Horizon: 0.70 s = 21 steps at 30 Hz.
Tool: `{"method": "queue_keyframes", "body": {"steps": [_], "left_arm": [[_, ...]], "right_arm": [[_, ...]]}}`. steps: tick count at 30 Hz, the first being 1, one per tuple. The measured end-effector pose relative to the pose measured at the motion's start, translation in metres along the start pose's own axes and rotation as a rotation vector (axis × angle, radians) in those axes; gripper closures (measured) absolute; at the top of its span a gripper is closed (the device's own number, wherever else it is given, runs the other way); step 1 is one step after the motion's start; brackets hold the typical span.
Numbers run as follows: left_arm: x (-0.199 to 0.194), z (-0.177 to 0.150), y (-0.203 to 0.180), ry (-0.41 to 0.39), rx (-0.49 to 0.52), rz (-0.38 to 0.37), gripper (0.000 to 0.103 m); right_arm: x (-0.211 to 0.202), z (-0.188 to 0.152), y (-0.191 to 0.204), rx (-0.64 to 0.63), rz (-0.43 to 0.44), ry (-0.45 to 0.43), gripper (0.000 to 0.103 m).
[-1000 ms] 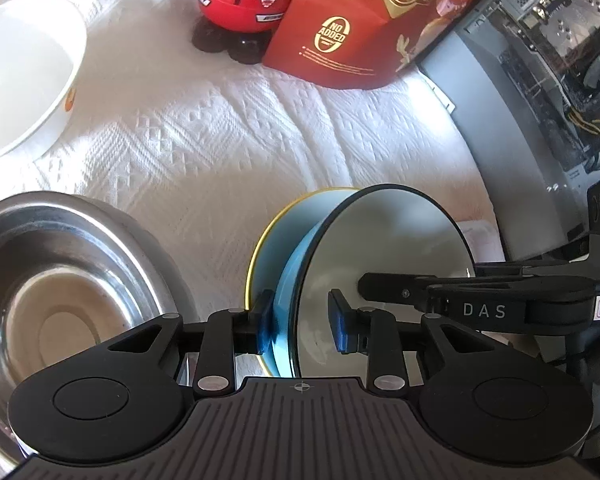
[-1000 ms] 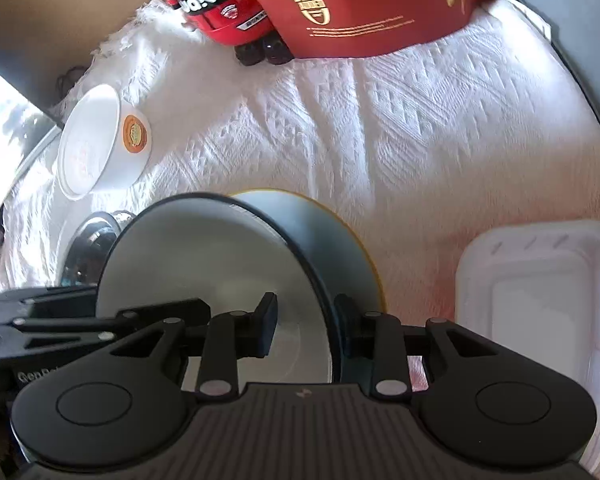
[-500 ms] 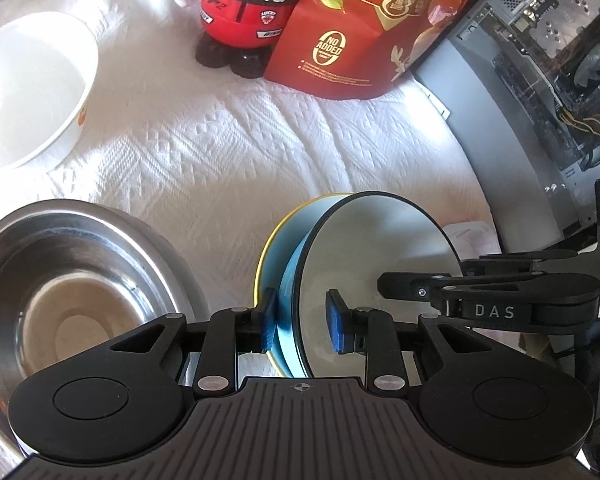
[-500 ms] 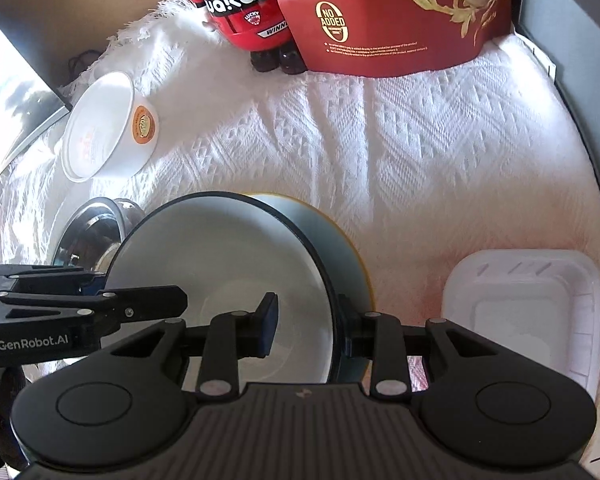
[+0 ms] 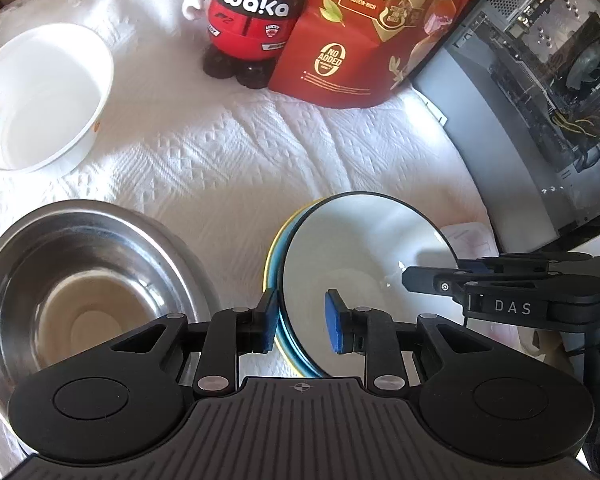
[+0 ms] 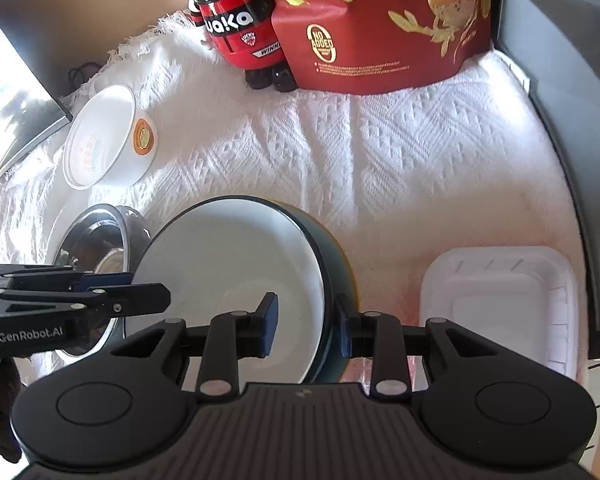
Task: Organize plates and bowls
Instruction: 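Carry the blue bowl over the gold-rimmed bowl with both tools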
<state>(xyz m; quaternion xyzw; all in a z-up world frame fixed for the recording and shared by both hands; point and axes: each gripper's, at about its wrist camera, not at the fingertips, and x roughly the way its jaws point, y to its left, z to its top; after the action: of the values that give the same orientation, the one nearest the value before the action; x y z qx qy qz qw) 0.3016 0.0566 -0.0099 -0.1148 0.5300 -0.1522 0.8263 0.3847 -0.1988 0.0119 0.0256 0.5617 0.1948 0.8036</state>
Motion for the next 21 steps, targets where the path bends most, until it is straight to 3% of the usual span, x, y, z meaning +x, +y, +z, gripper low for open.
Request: {"method": "queue_keyframes", "body": {"steps": [17, 21], "left_arm": [[-0.008, 0.0, 0.003, -0.041, 0.029, 0.058, 0.076], [0.001, 0.004, -0.004, -0.043, 0.074, 0.08, 0.076]], "right_arm": [[-0.021, -0.014, -0.005, 0.01, -0.032, -0.084, 0.072], [-0.018, -0.017, -0.014, 0.05, -0.016, -0.075, 0.062]]}}
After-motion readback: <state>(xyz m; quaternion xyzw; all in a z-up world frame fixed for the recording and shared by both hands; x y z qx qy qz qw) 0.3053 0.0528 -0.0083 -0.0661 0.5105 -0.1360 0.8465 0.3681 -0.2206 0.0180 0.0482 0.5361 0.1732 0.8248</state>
